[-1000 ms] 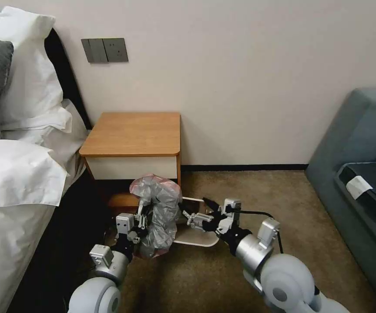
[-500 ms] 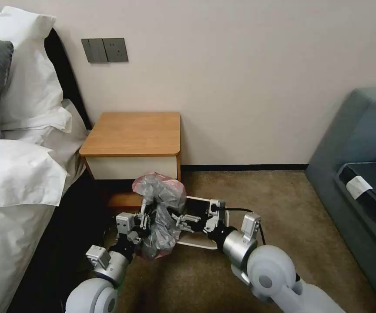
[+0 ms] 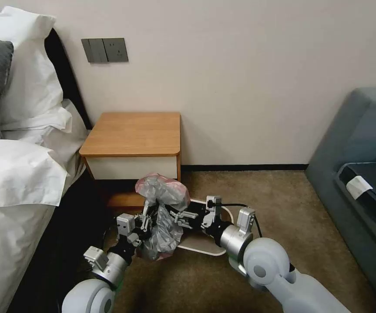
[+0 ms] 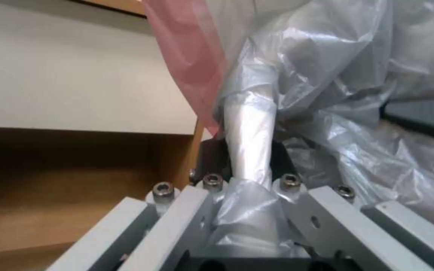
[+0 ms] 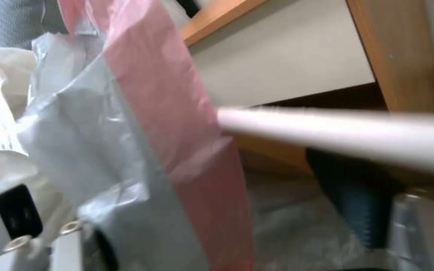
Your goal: Pick up the garbage bag from the table and place it over the trash can.
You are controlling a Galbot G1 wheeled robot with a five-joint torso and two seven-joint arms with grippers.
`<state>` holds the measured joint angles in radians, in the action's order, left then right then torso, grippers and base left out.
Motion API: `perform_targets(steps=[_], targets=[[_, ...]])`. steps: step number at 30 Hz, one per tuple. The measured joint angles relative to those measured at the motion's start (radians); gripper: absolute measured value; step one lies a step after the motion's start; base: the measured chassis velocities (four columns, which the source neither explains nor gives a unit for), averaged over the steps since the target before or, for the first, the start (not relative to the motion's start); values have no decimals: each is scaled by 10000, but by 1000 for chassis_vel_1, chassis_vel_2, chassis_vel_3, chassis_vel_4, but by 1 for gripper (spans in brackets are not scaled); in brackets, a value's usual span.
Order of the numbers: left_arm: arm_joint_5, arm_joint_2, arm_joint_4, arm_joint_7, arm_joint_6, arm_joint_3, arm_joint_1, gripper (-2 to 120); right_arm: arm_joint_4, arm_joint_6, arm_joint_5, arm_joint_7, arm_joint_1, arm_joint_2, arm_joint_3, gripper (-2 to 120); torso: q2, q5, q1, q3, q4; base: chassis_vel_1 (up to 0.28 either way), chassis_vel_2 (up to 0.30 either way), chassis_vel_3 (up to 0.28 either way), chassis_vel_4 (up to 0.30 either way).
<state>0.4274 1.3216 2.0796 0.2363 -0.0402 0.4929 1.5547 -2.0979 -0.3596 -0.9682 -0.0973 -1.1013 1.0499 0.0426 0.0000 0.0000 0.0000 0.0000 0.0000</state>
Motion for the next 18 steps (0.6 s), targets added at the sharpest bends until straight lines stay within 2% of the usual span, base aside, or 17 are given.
perform_targets(steps=[2,3,5,6,7,10,11,14,15,18], targets=[[-2,18,0,-64,-18,-11,-8,3,-26,13,42,18,-36,-7,3,65,0,0,0,0,0,0,0,0,0],[-2,18,0,-64,-18,-11,-8,3,-26,13,42,18,-36,-7,3,65,0,0,0,0,0,0,0,0,0],[-10,24,0,-110,-23,-17,-10,3,-43,26,93,40,-76,-7,8,58,0,0,0,0,0,0,0,0,0],[-12,29,0,-133,-24,-21,-12,3,-48,41,142,56,-92,-4,20,51,0,0,0,0,0,0,0,0,0],[-12,29,0,-133,-24,-21,-12,3,-48,41,142,56,-92,-4,20,51,0,0,0,0,0,0,0,0,0],[-17,55,-7,-225,-24,-35,-40,3,-61,61,263,97,-96,19,46,37,0,0,0,0,0,0,0,0,0],[-17,55,-7,-225,-24,-35,-40,3,-61,61,263,97,-96,19,46,37,0,0,0,0,0,0,0,0,0],[-20,86,-38,-319,-25,-45,-87,3,-77,77,360,142,-83,42,80,23,0,0,0,0,0,0,0,0,0],[-20,86,-38,-319,-25,-45,-87,3,-77,77,360,142,-83,42,80,23,0,0,0,0,0,0,0,0,0],[-32,92,-71,-361,-24,-57,-125,3,-83,92,447,171,-67,72,96,10,0,0,0,0,0,0,0,0,0]])
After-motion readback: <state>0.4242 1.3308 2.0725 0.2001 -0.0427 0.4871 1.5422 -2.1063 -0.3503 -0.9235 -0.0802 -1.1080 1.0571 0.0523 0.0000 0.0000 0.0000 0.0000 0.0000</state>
